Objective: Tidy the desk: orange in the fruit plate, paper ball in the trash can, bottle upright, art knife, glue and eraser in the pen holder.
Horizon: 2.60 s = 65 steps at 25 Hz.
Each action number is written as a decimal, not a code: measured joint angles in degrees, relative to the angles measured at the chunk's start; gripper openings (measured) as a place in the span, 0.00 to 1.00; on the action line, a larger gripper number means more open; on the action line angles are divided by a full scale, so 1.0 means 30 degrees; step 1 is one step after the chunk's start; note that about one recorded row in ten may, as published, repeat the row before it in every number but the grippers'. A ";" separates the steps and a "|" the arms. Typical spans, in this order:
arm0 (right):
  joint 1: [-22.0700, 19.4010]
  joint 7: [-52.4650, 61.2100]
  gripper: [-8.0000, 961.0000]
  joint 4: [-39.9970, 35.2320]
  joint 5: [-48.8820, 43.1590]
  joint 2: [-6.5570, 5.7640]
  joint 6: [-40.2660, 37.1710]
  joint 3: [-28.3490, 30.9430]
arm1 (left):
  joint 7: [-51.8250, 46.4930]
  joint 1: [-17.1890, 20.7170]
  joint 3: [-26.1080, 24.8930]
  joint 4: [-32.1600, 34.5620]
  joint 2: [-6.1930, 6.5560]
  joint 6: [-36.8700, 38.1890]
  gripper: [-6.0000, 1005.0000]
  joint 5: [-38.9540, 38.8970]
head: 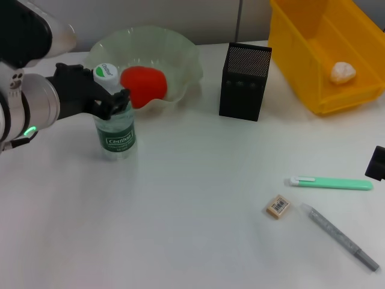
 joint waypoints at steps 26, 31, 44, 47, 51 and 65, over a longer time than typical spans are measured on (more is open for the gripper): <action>0.0111 0.0022 0.55 0.0000 -0.0002 -0.0035 -0.0100 0.0247 | 0.1551 -0.0190 -0.2669 0.1576 0.0013 -0.0131 0.58 -0.4673; 0.0181 0.0023 0.55 0.0074 -0.0037 -0.0006 -0.0096 0.0247 | 0.2357 0.0037 -0.2515 0.2607 0.0013 0.0009 0.57 -0.5004; 0.0555 0.0005 0.55 0.0542 -0.0057 -0.0119 -0.0039 0.0053 | 0.8754 0.0147 -0.3798 0.2608 0.0044 0.4773 0.51 -1.2619; 0.0657 -0.0014 0.55 0.0708 -0.0154 -0.0131 -0.0055 0.0032 | 1.0718 -0.0038 -0.5397 0.1266 0.0043 0.6903 0.46 -1.5230; 0.0878 -0.0022 0.55 0.0890 -0.0636 -0.0147 -0.0115 0.0003 | 1.1995 -0.0303 -0.6376 0.0036 0.0042 0.8153 0.41 -1.6604; 0.1433 0.0445 0.55 0.0912 -0.1993 -0.0017 -0.0600 -0.0022 | 1.8708 -0.3745 -1.1521 -0.9278 0.0153 1.4735 0.13 -1.8226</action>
